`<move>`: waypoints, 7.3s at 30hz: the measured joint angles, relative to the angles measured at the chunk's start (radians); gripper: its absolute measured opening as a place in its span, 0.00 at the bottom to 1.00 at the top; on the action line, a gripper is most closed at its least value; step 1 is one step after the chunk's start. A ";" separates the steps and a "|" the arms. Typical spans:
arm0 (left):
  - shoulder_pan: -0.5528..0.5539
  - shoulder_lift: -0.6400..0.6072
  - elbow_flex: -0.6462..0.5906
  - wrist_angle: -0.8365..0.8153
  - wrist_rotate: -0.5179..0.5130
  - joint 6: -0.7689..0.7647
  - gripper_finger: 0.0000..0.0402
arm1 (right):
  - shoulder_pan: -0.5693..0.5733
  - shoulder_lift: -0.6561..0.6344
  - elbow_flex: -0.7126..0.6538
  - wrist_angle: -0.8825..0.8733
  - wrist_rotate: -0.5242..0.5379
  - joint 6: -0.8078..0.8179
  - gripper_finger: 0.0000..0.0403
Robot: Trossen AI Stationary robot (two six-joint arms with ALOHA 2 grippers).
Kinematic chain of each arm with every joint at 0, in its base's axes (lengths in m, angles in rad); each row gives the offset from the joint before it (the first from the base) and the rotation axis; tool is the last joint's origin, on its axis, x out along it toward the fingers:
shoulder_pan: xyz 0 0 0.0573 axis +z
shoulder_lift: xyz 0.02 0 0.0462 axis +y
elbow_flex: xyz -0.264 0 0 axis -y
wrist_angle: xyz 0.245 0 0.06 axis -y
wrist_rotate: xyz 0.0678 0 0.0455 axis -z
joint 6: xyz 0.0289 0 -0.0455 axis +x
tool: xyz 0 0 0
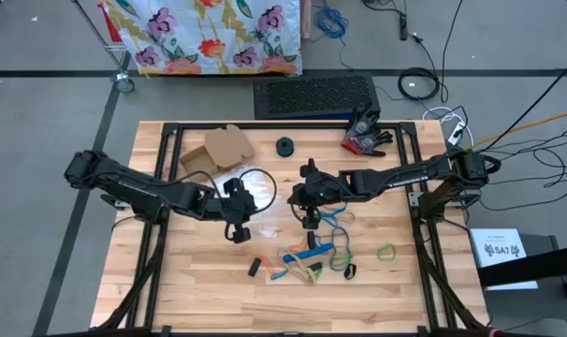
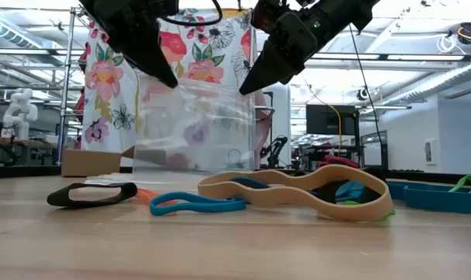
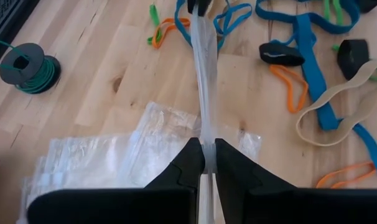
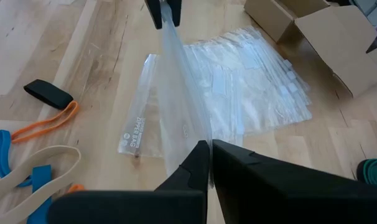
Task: Sort rubber bands
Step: Open the transparent zip bag
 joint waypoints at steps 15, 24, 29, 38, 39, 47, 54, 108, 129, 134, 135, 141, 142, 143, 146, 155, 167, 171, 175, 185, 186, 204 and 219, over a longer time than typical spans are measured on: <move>-0.019 -0.033 0.000 -0.023 0.030 -0.035 0.09 | 0.020 0.000 0.000 -0.008 0.000 0.023 0.00; -0.016 -0.033 0.000 -0.021 0.035 -0.087 0.15 | 0.026 0.000 -0.001 -0.005 0.000 0.023 0.00; 0.006 -0.033 0.000 0.002 0.022 -0.110 0.31 | 0.026 0.000 -0.001 -0.002 0.000 0.023 0.00; 0.062 -0.032 0.000 0.130 -0.093 -0.030 0.42 | 0.026 0.000 -0.001 0.009 -0.005 0.020 0.00; 0.068 -0.032 0.000 0.145 -0.085 -0.012 0.42 | 0.026 0.000 -0.001 0.011 -0.005 0.017 0.00; 0.112 0.001 0.000 0.167 0.013 0.004 0.43 | 0.027 0.000 -0.001 0.022 -0.009 0.000 0.00; 0.129 0.027 0.000 0.173 0.033 0.022 0.43 | 0.032 0.000 -0.001 0.022 -0.010 -0.005 0.00; 0.130 0.044 0.000 0.205 0.056 0.031 0.43 | 0.045 0.000 -0.001 0.035 -0.009 -0.011 0.00; 0.120 0.044 0.000 0.144 0.105 -0.022 0.43 | 0.052 0.000 0.000 0.063 -0.003 -0.013 0.00; 0.120 0.044 0.000 0.142 0.106 -0.029 0.43 | 0.052 0.000 0.000 0.066 0.020 -0.015 0.00; 0.120 0.044 0.000 0.140 0.106 -0.027 0.43 | 0.052 0.000 0.000 0.066 0.020 -0.015 0.00; 0.121 0.023 0.000 0.175 0.079 0.000 0.43 | 0.052 0.000 0.001 0.011 0.014 0.010 0.00; 0.121 0.015 0.000 0.184 0.079 0.008 0.43 | 0.052 0.001 0.001 0.003 0.015 0.016 0.00; 0.121 0.012 0.000 0.194 0.078 0.022 0.43 | 0.052 0.001 0.001 -0.001 0.016 0.019 0.00; 0.121 0.002 0.000 0.218 0.078 0.033 0.43 | 0.052 0.001 0.001 0.005 0.016 0.015 0.00; 0.120 0.006 0.000 0.154 0.110 -0.004 0.43 | 0.052 0.001 0.001 0.036 0.018 -0.008 0.00; 0.120 0.012 0.000 0.124 0.111 -0.007 0.43 | 0.052 0.001 0.001 0.063 0.018 -0.016 0.00; 0.120 0.012 0.000 0.111 0.110 -0.026 0.43 | 0.052 0.001 0.000 0.073 0.017 -0.016 0.00; 0.120 0.019 0.000 0.075 0.098 -0.033 0.43 | 0.057 0.001 0.000 0.080 0.017 -0.030 0.00; 0.120 0.025 0.000 0.058 0.080 -0.033 0.42 | 0.072 0.001 0.000 0.146 0.016 -0.056 0.00; 0.120 0.031 0.000 0.065 0.095 -0.033 0.42 | 0.072 0.001 0.000 0.149 0.016 -0.056 0.00; 0.123 0.089 0.000 0.162 0.229 -0.034 0.02 | 0.072 0.001 0.000 0.067 0.016 -0.031 0.00; 0.194 0.088 0.006 0.063 0.177 -0.119 0.00 | 0.039 -0.003 0.040 0.071 0.034 -0.153 0.02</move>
